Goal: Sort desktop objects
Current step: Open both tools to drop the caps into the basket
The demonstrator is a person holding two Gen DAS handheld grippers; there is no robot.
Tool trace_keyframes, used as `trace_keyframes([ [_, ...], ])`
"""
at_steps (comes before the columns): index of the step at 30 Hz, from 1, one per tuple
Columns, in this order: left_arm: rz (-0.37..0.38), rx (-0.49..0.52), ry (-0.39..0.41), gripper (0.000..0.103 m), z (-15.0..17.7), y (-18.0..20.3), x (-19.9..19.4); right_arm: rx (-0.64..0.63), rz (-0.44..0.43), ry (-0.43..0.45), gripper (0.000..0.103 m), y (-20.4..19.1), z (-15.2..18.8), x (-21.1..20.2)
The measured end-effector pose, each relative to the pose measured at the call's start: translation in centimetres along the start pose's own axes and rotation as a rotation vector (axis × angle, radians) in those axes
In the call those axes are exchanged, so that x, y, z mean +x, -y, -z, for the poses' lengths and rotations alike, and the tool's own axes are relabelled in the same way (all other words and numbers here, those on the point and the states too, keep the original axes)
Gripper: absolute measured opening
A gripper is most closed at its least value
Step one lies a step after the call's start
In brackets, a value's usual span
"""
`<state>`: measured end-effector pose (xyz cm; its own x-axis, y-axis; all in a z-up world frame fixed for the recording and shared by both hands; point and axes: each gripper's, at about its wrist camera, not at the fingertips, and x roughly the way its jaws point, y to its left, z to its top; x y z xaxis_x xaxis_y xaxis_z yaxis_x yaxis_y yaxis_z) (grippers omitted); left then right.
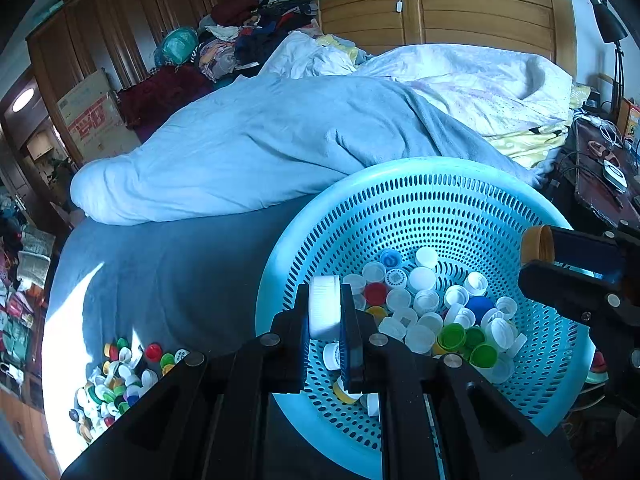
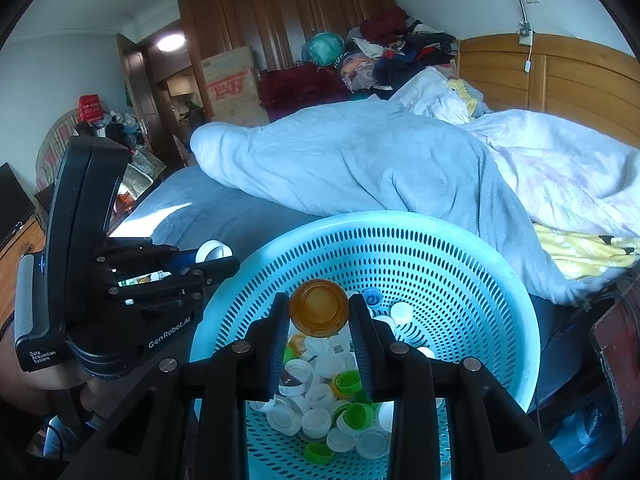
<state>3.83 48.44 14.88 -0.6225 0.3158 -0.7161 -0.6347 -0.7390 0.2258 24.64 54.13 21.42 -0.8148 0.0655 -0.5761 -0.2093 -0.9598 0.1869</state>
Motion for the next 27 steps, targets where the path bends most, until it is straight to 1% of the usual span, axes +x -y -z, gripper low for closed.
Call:
trace_keyframes([
  [3, 0.0, 0.003, -0.002, 0.01, 0.1, 0.0, 0.1, 0.003, 0.0, 0.003, 0.034, 0.0, 0.0, 0.0],
  [4, -0.005, 0.007, -0.002, 0.01, 0.1, 0.0, 0.1, 0.004, 0.0, 0.006, 0.037, 0.0, 0.0, 0.0],
  [6, -0.008, 0.007, 0.0, 0.018, 0.1, 0.0, 0.0, 0.009, 0.001, 0.013, 0.058, 0.0, 0.0, -0.1],
  [7, -0.013, 0.007, 0.005, 0.027, 0.1, 0.0, -0.1, 0.01, 0.002, 0.017, 0.06, -0.1, 0.0, -0.2],
  [8, -0.019, 0.007, 0.011, 0.031, 0.1, -0.1, -0.2, 0.009, 0.003, 0.017, 0.06, -0.1, -0.1, -0.2],
  [14, -0.018, -0.014, 0.02, 0.033, 0.4, -1.2, -0.5, 0.003, -0.001, 0.014, 0.061, -0.4, -0.2, -0.2],
  [16, -0.009, -0.037, 0.014, 0.037, 0.8, -2.1, -0.5, -0.003, -0.011, 0.009, 0.065, -0.8, -0.1, -0.2],
  [17, -0.005, -0.053, 0.016, 0.039, 1.2, -2.8, -0.4, -0.006, -0.018, 0.006, 0.07, -1.0, -0.1, -0.1],
  [18, -0.001, -0.075, 0.017, 0.041, 1.8, -3.7, -0.4, -0.011, -0.025, 0.001, 0.072, -1.4, 0.0, 0.0],
  [20, -0.001, -0.134, 0.01, 0.044, 3.5, -6.1, -0.1, -0.026, -0.044, -0.013, 0.072, -2.1, 0.1, 0.4],
  [23, -0.032, -0.253, -0.015, 0.045, 7.7, -11.3, 0.4, -0.057, -0.075, -0.046, 0.073, -3.7, 0.5, 1.3],
  [25, -0.076, -0.355, -0.055, 0.045, 11.4, -15.6, 0.8, -0.076, -0.099, -0.066, 0.073, -4.9, 0.6, 2.0],
  [27, -0.134, -0.453, -0.071, 0.045, 15.7, -20.2, 0.6, -0.104, -0.128, -0.089, 0.073, -6.6, 0.7, 2.9],
])
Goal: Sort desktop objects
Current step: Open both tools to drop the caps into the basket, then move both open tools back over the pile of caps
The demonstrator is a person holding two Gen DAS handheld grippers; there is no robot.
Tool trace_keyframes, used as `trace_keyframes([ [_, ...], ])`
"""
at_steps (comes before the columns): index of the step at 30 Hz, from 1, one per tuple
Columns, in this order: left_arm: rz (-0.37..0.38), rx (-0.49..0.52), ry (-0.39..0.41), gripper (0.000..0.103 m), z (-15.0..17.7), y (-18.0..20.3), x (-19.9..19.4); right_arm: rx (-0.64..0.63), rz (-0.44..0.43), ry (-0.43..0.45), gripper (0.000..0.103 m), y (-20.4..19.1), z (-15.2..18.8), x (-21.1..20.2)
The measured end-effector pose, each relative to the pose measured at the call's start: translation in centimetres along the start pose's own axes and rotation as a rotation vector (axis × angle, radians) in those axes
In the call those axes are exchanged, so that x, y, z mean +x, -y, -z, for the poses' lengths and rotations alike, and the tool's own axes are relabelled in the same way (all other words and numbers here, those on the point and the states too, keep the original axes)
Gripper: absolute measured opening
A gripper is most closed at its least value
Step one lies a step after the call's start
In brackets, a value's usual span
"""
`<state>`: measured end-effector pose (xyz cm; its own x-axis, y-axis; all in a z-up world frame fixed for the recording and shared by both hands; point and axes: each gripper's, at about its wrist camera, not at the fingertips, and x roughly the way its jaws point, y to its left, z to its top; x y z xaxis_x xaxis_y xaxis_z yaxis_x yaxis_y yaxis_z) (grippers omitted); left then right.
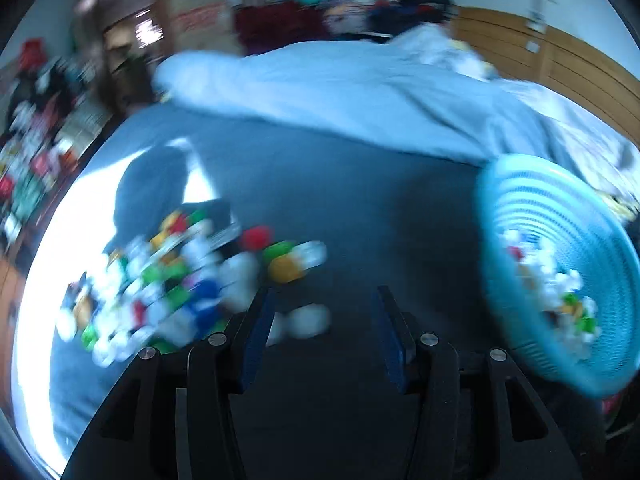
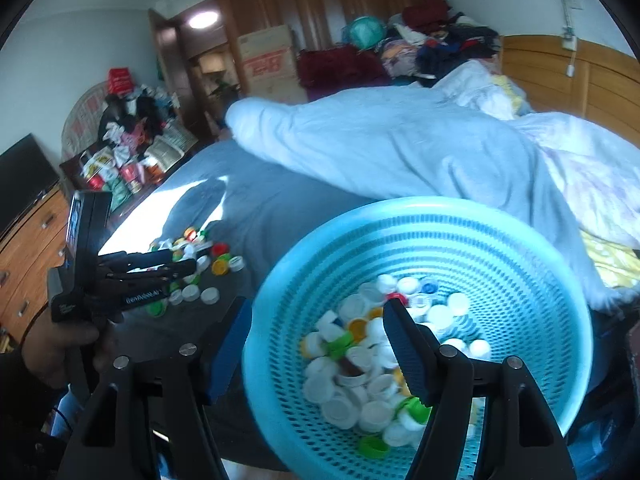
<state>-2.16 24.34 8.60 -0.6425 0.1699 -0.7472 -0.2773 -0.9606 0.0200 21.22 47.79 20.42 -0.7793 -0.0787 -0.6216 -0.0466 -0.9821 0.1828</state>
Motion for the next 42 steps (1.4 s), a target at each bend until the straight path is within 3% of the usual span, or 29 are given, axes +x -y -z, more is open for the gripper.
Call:
trace_keyframes([
  [4, -0.1, -0.245, -0.042, 0.045, 4.4, -12.3, 1.0, -0.052, -0.037, -0.037, 0.074, -2.7, -0.2, 2.0],
  [7, -0.177, -0.428, -0.04, 0.044, 7.5, -21.0, 1.2, -0.085, -0.061, -0.078, 0.075, -4.7, -0.3, 4.1],
  [9, -0.19, -0.537, -0.021, 0.044, 8.6, -26.1, 1.4, -0.107, -0.072, -0.104, 0.075, -5.9, -0.3, 5.4],
  [12, -0.188, -0.578, 0.011, 0.044, 9.0, -30.2, 1.9, -0.123, -0.088, -0.14, 0.075, -7.3, -0.1, 7.2],
  [21, -0.195, -0.49, -0.038, 0.044, 7.5, -32.4, 6.2, -0.154, -0.103, -0.222, 0.075, -10.1, 0.1, 11.4],
  [23, -0.178, -0.492, -0.052, 0.026, 7.8, -32.2, 6.4, -0.154, -0.1, -0.23, 0.074, -10.3, -0.1, 11.9],
  [24, -0.16, -0.493, -0.054, 0.023, 8.0, -32.1, 6.2, -0.155, -0.101, -0.235, 0.07, -10.4, -0.1, 12.2],
  [25, -0.148, -0.487, -0.047, 0.0, 8.1, -31.7, 5.5, -0.157, -0.102, -0.24, 0.069, -10.5, -0.2, 12.3],
  [26, -0.111, -0.494, -0.029, 0.0, 8.1, -31.2, 4.4, -0.159, -0.103, -0.243, 0.068, -10.7, -0.2, 12.4],
  [27, -0.027, -0.517, 0.031, 0.0, 8.4, -30.9, 2.5, -0.161, -0.106, -0.245, 0.068, -10.8, -0.1, 12.5],
  [28, 0.044, -0.522, 0.093, 0.001, 8.6, -30.5, 0.7, -0.162, -0.108, -0.246, 0.068, -10.9, 0.0, 12.6],
  [29, 0.029, -0.494, 0.135, 0.002, 8.8, -29.7, -0.8, -0.162, -0.111, -0.249, 0.068, -11.0, 0.1, 12.7],
  [31, -0.048, -0.444, 0.092, 0.004, 9.5, -29.3, -1.0, -0.158, -0.125, -0.262, 0.065, -11.3, 0.4, 13.1],
  [34, -0.068, -0.494, 0.029, 0.004, 11.0, -31.1, 0.5, -0.146, -0.152, -0.268, 0.065, -12.0, 0.7, 13.6],
  [36, -0.108, -0.488, 0.036, 0.016, 10.7, -31.8, 0.6, -0.151, -0.158, -0.261, 0.065, -12.5, 0.7, 13.5],
  [38, -0.158, -0.465, 0.062, 0.049, 9.9, -32.4, 1.0, -0.152, -0.164, -0.262, 0.065, -12.5, 0.9, 13.4],
  [42, -0.183, -0.377, 0.053, 0.052, 8.0, -32.8, 3.4, -0.127, -0.153, -0.281, 0.066, -11.9, 1.1, 13.9],
])
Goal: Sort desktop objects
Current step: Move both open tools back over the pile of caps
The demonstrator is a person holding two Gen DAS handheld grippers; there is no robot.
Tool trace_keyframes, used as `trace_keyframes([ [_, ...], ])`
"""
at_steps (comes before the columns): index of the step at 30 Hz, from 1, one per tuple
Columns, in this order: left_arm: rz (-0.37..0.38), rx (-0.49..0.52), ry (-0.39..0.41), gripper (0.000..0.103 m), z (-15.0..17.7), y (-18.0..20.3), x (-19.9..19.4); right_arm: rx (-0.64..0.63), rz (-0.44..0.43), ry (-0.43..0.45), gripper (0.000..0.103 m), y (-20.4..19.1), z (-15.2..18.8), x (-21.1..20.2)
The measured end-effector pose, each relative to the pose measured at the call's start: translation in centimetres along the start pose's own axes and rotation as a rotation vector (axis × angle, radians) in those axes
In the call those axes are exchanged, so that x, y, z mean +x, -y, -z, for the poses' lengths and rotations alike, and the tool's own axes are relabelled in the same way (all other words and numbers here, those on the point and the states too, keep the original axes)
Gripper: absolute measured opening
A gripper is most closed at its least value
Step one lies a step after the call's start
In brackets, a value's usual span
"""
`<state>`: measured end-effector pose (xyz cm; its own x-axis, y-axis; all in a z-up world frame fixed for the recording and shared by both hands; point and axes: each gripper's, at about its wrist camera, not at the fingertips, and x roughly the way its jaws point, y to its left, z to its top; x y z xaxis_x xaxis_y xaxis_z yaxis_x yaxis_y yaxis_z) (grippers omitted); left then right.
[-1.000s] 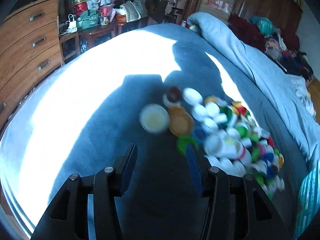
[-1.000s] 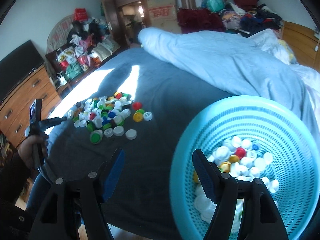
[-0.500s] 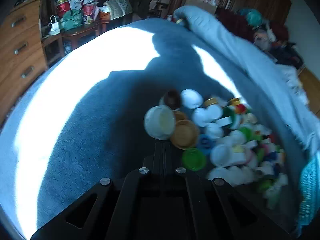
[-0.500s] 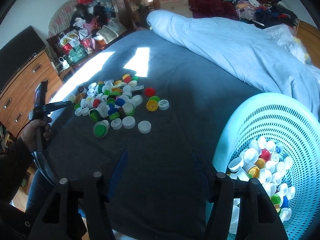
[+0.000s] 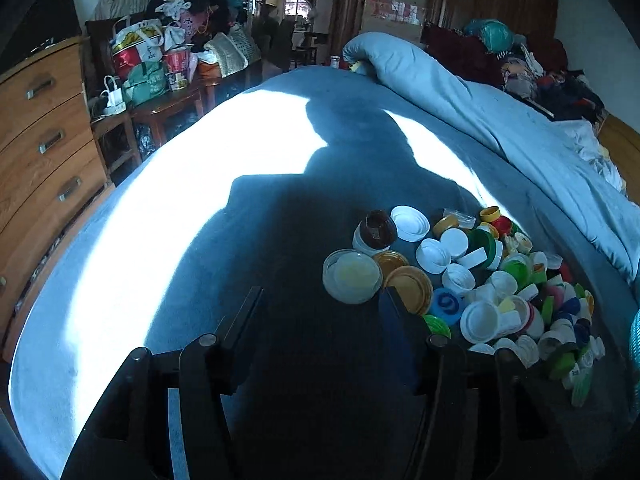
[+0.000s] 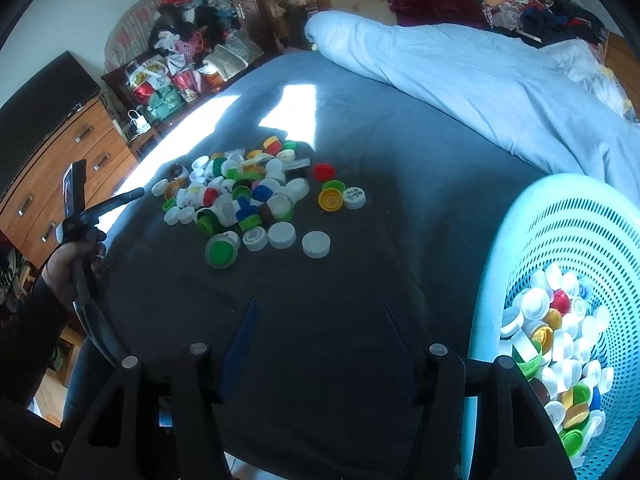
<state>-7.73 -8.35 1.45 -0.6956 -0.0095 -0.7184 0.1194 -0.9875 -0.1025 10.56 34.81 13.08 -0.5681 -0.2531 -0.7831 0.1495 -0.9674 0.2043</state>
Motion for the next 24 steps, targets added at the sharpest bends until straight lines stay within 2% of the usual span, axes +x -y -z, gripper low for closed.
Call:
trace_keyframes([
  [3, -0.035, 0.063, -0.057, 0.054, -0.6, 1.0, 3.1, 0.015, 0.006, -0.014, 0.066, 0.4, 0.1, 0.5],
  [6, -0.033, 0.085, -0.105, 0.053, -1.0, 1.5, 4.9, 0.015, 0.005, -0.021, 0.066, 0.4, 0.0, 0.7],
  [7, -0.002, 0.096, -0.113, 0.046, -1.0, 1.6, 5.0, 0.011, 0.006, -0.021, 0.066, 0.3, 0.0, 0.7],
  [8, 0.016, 0.103, -0.109, 0.029, -0.7, 1.8, 4.5, 0.009, 0.005, -0.02, 0.066, 0.2, 0.0, 0.7],
  [9, 0.049, 0.104, -0.105, 0.02, -0.6, 1.9, 4.1, 0.008, 0.003, -0.02, 0.066, 0.2, 0.0, 0.7],
  [10, 0.132, 0.113, -0.114, 0.007, -0.5, 1.9, 3.3, 0.006, 0.003, -0.021, 0.066, 0.1, 0.1, 0.7],
  [13, 0.4, 0.011, -0.086, 0.004, 0.2, 1.0, -0.1, 0.01, 0.001, -0.017, 0.066, 0.1, 0.2, 0.6],
  [14, 0.432, -0.005, -0.077, 0.005, 0.6, 0.7, -1.1, 0.011, 0.0, -0.016, 0.066, 0.1, 0.3, 0.5],
  [15, 0.378, -0.002, -0.065, 0.005, 1.0, 0.6, -1.6, 0.012, -0.003, -0.017, 0.066, 0.1, 0.4, 0.5],
  [16, 0.28, 0.016, -0.065, 0.007, 1.3, 0.5, -1.7, 0.014, -0.007, -0.022, 0.066, 0.1, 0.5, 0.7],
  [18, 0.113, 0.067, -0.091, 0.017, 1.9, 0.5, -0.8, 0.014, -0.013, -0.032, 0.066, -0.1, 0.7, 1.1],
  [20, 0.086, 0.086, -0.102, 0.018, 2.0, 0.6, 0.1, 0.007, -0.023, -0.05, 0.066, -0.5, 0.9, 1.9],
  [24, -0.003, 0.219, -0.151, 0.018, 1.5, 2.3, 3.0, -0.006, -0.033, -0.064, 0.066, -1.2, 0.9, 2.6],
])
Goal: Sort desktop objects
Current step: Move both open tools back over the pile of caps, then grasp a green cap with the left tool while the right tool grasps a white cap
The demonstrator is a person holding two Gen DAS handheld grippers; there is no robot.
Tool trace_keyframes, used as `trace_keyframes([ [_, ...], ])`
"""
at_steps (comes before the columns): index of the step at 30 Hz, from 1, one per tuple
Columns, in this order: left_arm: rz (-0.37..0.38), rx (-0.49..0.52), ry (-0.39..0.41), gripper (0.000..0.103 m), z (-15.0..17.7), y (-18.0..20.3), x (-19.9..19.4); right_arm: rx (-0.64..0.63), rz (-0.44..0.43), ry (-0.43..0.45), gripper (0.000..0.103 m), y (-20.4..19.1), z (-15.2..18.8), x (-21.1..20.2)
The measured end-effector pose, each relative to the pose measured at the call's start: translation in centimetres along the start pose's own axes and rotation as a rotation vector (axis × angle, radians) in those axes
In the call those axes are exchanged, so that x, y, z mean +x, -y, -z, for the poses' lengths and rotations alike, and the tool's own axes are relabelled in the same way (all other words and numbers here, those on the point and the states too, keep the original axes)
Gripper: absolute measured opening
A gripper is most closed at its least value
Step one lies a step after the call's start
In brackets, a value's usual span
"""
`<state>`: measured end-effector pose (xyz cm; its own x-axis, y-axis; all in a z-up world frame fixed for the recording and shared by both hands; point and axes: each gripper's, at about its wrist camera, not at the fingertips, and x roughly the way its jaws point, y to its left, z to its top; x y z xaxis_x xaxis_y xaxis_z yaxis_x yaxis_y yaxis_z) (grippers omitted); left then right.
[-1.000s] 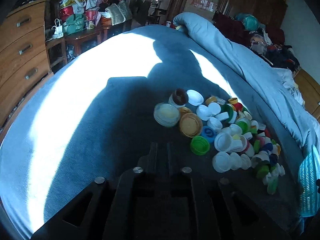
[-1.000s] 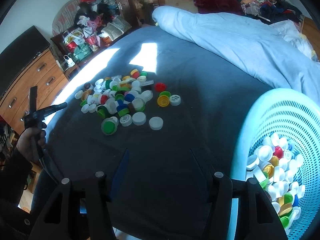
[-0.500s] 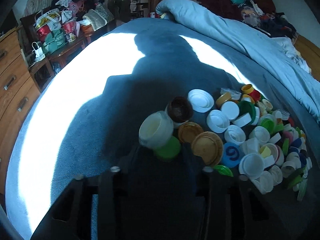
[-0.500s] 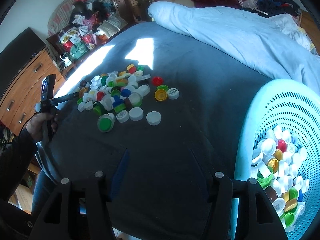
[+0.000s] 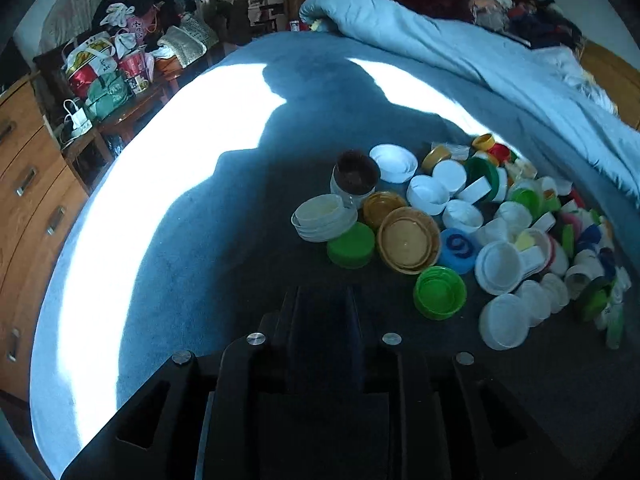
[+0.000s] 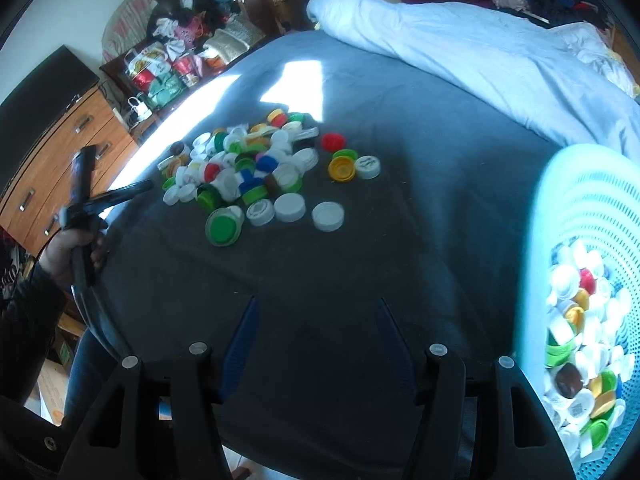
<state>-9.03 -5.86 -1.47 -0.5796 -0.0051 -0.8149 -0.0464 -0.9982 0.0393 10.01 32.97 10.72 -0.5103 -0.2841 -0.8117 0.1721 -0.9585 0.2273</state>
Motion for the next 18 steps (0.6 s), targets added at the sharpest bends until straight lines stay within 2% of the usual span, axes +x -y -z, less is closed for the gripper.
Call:
trace_keyframes([
  [2, -0.005, 0.026, 0.005, 0.023, -0.7, 0.1, 0.7, 0.002, 0.004, -0.003, 0.066, 0.0, -0.1, 0.2],
  [6, 0.09, 0.055, 0.009, 0.031, -1.6, 0.5, 1.2, 0.018, 0.018, -0.017, 0.066, 0.6, -0.1, 0.9],
  [11, 0.111, 0.025, 0.023, 0.036, -1.8, 0.2, 1.4, 0.013, 0.014, -0.038, 0.066, 0.3, -0.2, 2.1],
  [16, 0.097, 0.046, 0.023, 0.038, -1.9, 0.8, 1.9, -0.001, 0.012, -0.024, 0.068, -0.1, -1.2, 3.4],
  [17, 0.1, 0.045, 0.023, 0.035, -1.9, 0.8, 1.8, 0.001, 0.012, -0.02, 0.068, -0.1, -1.5, 3.8],
  [18, 0.105, 0.041, 0.026, 0.027, -1.9, 0.8, 1.8, 0.004, 0.012, -0.014, 0.068, 0.0, -1.8, 4.1],
])
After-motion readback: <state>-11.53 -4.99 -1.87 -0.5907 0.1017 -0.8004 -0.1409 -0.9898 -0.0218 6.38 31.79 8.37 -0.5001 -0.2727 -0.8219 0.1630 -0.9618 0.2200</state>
